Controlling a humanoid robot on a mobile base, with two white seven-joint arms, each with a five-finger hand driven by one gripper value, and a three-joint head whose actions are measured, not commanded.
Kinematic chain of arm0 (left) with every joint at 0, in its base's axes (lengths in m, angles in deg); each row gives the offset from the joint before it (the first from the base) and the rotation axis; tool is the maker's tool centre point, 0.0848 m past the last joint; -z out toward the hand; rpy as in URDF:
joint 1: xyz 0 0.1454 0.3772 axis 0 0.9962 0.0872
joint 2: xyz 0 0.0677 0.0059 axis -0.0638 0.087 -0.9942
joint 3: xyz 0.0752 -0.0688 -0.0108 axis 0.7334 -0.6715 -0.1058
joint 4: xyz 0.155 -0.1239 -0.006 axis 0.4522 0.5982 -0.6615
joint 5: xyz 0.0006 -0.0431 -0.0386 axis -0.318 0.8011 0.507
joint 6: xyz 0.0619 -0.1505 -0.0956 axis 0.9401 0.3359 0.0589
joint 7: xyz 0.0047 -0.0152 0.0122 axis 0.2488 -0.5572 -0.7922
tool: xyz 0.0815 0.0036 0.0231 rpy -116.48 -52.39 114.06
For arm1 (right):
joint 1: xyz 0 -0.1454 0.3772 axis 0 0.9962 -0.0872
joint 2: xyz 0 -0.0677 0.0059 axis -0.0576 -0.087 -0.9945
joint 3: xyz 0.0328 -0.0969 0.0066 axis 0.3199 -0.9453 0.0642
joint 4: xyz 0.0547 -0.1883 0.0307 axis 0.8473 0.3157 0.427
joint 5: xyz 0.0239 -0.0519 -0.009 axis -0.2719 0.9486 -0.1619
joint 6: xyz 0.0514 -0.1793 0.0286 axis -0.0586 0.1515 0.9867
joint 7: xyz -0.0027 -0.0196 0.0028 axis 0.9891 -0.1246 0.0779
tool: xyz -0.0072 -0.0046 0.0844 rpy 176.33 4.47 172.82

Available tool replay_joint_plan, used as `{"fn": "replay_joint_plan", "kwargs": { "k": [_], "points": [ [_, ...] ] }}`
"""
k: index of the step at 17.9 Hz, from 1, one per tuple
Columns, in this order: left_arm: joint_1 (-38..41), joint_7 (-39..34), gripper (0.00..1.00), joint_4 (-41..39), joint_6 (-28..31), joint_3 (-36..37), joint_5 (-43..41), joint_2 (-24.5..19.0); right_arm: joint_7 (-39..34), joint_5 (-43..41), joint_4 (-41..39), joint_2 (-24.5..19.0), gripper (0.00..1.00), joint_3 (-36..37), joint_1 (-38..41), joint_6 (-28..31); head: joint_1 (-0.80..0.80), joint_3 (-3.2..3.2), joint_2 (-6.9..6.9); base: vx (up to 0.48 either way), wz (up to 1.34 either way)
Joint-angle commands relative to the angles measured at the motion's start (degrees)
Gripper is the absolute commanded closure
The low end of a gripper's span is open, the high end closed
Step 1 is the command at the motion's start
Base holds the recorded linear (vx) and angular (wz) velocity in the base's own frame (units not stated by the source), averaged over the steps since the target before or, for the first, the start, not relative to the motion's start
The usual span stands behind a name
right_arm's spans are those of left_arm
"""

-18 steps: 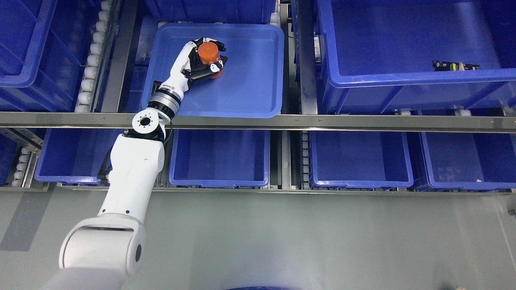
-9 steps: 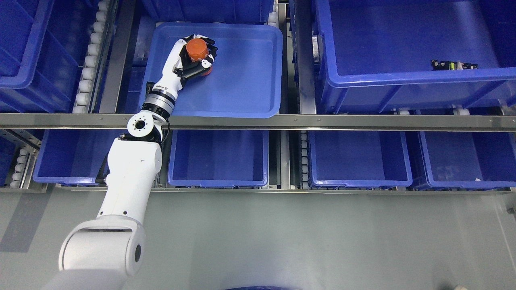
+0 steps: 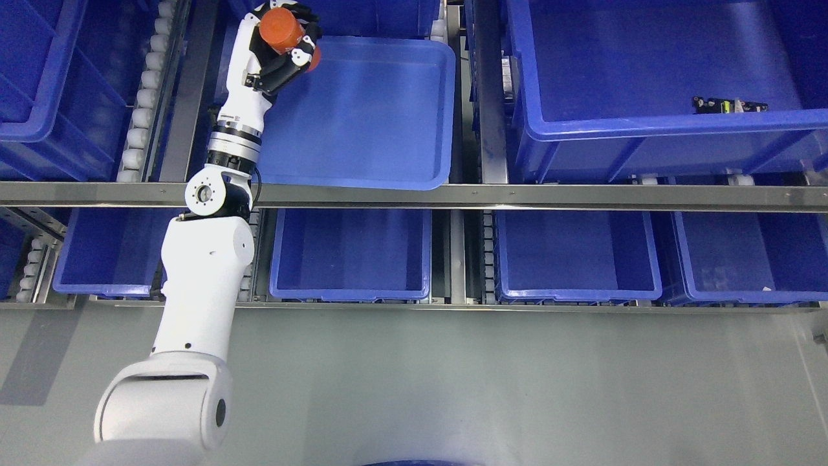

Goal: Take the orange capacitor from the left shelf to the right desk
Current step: 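Lift the capacitor out of the bin and pull it toward the robot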

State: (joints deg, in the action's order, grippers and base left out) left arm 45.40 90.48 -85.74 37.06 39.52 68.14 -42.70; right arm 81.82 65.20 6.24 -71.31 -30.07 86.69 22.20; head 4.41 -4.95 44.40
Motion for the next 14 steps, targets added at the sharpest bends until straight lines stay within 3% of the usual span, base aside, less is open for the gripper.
{"fn": "replay_joint_plan", "kwargs": {
  "k": [1,3,5,7,9,14],
  "points": [
    [9.97,-0.59,0.99,-27.48,-2.45,-0.56,2.60,-1.00,-0.03,0.35,-1.00,1.00,0.00,0.70,1.23,0.05,0.00,0.00,0.00,0.000,0.00],
    [14.20,-2.68,0.99,-34.00,-2.72,-0.48,2.60,-1.00,-0.03,0.35,-1.00,1.00,0.00,0.70,1.23,0.05,0.00,0.00,0.00,0.000,0.00],
    [17.98,-8.82,0.99,-39.54,-2.02,0.05,2.52,-1.00,-0.03,0.35,-1.00,1.00,0.00,0.70,1.23,0.05,0.00,0.00,0.00,0.000,0.00],
    [24.65,-18.31,0.99,-46.13,-0.09,4.94,2.52,-1.00,-0.03,0.35,-1.00,1.00,0.00,0.70,1.23,0.05,0.00,0.00,0.00,0.000,0.00],
    [29.93,-18.96,0.99,-47.48,-1.57,9.00,2.25,-1.00,-0.03,0.35,-1.00,1.00,0.00,0.70,1.23,0.05,0.00,0.00,0.00,0.000,0.00],
    [35.31,-15.98,0.99,-47.48,-3.86,8.75,2.25,-1.00,-0.03,0.35,-1.00,1.00,0.00,0.70,1.23,0.05,0.00,0.00,0.00,0.000,0.00]
  ]
}}
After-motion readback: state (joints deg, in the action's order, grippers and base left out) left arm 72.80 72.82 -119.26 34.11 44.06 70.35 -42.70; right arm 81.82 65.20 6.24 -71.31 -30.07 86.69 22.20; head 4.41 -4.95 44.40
